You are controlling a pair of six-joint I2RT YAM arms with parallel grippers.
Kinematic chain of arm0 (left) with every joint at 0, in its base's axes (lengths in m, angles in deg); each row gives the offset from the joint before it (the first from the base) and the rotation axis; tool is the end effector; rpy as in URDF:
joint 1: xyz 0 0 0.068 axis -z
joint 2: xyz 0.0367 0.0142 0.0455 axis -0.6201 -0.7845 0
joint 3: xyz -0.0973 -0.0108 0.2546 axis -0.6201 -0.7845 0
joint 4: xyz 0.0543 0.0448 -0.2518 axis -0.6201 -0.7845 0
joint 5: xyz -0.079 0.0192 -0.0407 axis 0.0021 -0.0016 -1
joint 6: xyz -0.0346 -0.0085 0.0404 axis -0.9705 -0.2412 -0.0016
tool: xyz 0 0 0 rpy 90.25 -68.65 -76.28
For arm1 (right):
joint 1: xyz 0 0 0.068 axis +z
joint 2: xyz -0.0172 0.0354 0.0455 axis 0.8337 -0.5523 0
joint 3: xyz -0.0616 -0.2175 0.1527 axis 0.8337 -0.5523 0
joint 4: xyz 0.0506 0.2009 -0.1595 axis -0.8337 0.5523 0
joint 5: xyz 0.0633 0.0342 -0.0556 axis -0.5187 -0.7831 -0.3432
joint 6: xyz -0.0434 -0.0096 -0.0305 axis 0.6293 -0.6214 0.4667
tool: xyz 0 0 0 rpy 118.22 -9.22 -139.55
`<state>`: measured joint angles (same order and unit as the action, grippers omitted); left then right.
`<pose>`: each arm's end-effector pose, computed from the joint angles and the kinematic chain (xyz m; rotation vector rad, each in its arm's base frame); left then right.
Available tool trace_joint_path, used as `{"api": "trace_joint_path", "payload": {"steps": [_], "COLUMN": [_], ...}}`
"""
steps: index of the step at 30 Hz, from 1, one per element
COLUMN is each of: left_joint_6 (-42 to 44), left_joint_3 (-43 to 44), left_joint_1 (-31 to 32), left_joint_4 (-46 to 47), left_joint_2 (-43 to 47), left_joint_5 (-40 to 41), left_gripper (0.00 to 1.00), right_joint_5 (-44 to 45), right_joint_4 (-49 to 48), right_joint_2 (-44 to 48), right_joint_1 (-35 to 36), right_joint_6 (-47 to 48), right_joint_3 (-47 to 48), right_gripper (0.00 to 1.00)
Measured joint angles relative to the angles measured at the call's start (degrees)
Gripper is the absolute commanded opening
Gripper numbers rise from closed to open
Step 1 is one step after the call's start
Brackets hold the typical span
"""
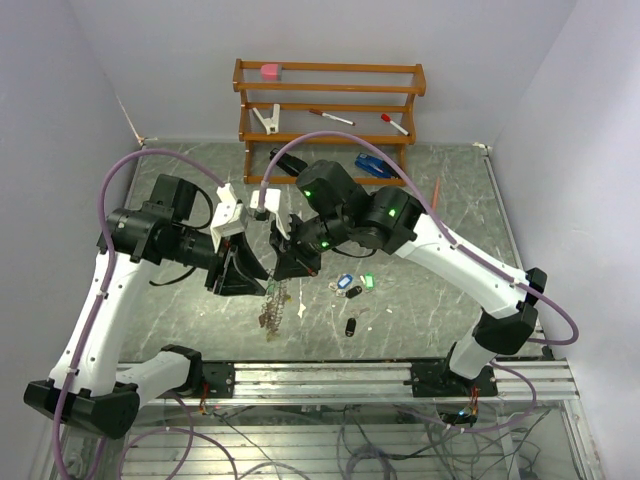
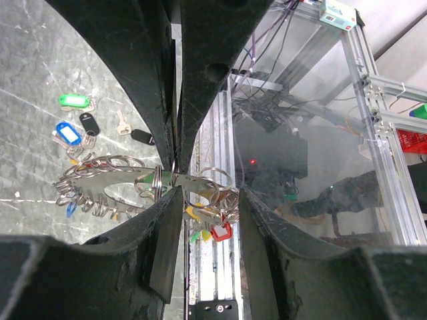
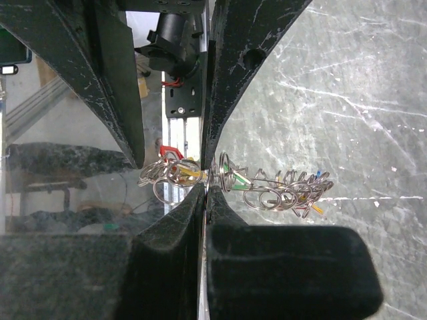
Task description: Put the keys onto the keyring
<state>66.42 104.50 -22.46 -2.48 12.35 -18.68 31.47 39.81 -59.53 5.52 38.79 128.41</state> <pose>0.1361 -0.0736 0.3964 1.3447 1.6481 -1.3355 0.1451 0.3093 0.4326 -1.5681 1.8399 1.0612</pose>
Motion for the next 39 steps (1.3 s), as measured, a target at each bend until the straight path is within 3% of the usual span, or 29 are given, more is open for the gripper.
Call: {"api": "trace_joint_path", "payload": {"steps": [20,31,39], "left_joint_6": [-4.15,-7.50,-7.56], "left_joint_3": [-0.37,-1.36,-1.66], "left_joint_1": [0.00,0.28,0.39], "left_joint_4": [6.25,9.68,9.75], "left_joint_2": [1.03,1.44,1.44], "left_joint_5": [1.55,1.27,0.44], "left_gripper": [0.48,0.37,0.36], "right_joint_5": [-0.48,-0.17,0.11], "right_joint_4": [-0.15,-0.39,-0.55], "right_joint_2": [0.83,1.16,1.18], "right_joint_1": [1.64,2.10,2.10], "right_joint_6": [-1.20,-1.40,-1.22], "right_joint_3": [0.00,0.00,0.00], "right_gripper": [0.00,0.00,0.00]}}
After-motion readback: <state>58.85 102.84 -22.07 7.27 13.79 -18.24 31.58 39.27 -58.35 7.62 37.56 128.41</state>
